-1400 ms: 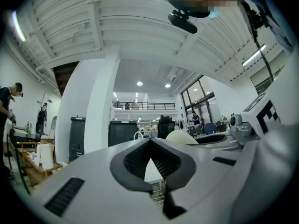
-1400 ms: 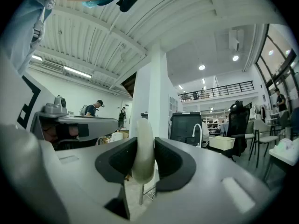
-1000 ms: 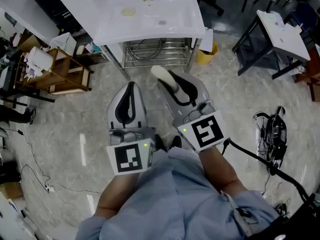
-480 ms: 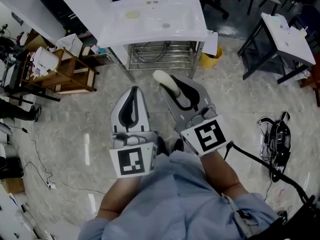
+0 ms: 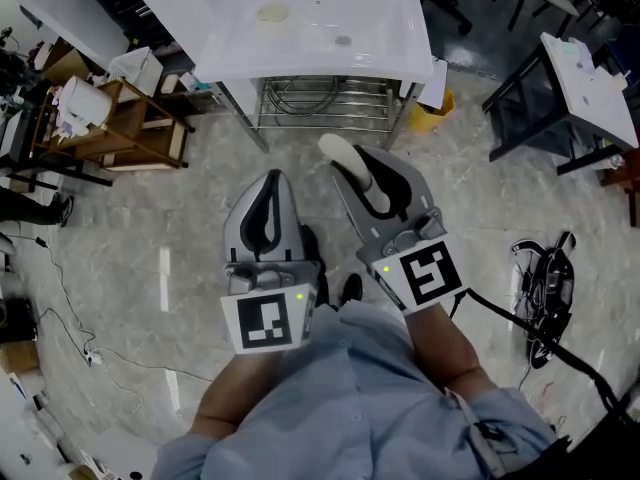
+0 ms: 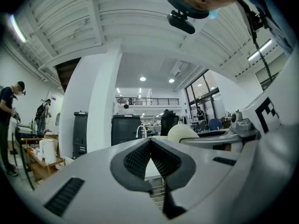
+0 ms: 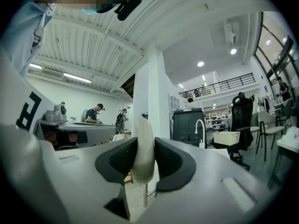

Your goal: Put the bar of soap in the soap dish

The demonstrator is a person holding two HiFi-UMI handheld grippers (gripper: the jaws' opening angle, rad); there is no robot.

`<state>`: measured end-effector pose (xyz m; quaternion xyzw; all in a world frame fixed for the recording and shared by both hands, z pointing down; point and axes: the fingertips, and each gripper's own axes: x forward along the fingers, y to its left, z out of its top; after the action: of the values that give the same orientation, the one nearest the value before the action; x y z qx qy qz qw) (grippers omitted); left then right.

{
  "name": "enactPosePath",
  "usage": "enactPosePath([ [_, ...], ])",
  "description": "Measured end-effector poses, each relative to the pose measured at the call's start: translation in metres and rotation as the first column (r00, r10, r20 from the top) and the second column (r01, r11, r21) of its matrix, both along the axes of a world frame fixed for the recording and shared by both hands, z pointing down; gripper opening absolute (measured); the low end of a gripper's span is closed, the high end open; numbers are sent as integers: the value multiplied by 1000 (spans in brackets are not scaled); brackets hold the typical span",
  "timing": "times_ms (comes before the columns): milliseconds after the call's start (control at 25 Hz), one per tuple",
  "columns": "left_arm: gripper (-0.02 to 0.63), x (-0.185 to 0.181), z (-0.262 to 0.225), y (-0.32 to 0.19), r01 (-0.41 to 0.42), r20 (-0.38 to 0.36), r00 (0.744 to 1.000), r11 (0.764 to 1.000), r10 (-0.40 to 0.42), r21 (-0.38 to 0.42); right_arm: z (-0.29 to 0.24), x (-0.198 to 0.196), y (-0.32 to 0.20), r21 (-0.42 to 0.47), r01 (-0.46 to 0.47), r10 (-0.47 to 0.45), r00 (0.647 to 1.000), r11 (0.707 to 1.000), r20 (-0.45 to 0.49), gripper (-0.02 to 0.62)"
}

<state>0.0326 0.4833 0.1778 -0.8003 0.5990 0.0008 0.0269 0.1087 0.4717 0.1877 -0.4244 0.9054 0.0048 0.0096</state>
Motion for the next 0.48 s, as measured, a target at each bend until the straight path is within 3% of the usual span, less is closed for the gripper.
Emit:
enactPosePath([
  [480, 6, -66, -7, -134, -30, -46, 998, 999, 31, 29, -3, -71, -125, 36, 1, 0, 999, 999, -33, 109],
])
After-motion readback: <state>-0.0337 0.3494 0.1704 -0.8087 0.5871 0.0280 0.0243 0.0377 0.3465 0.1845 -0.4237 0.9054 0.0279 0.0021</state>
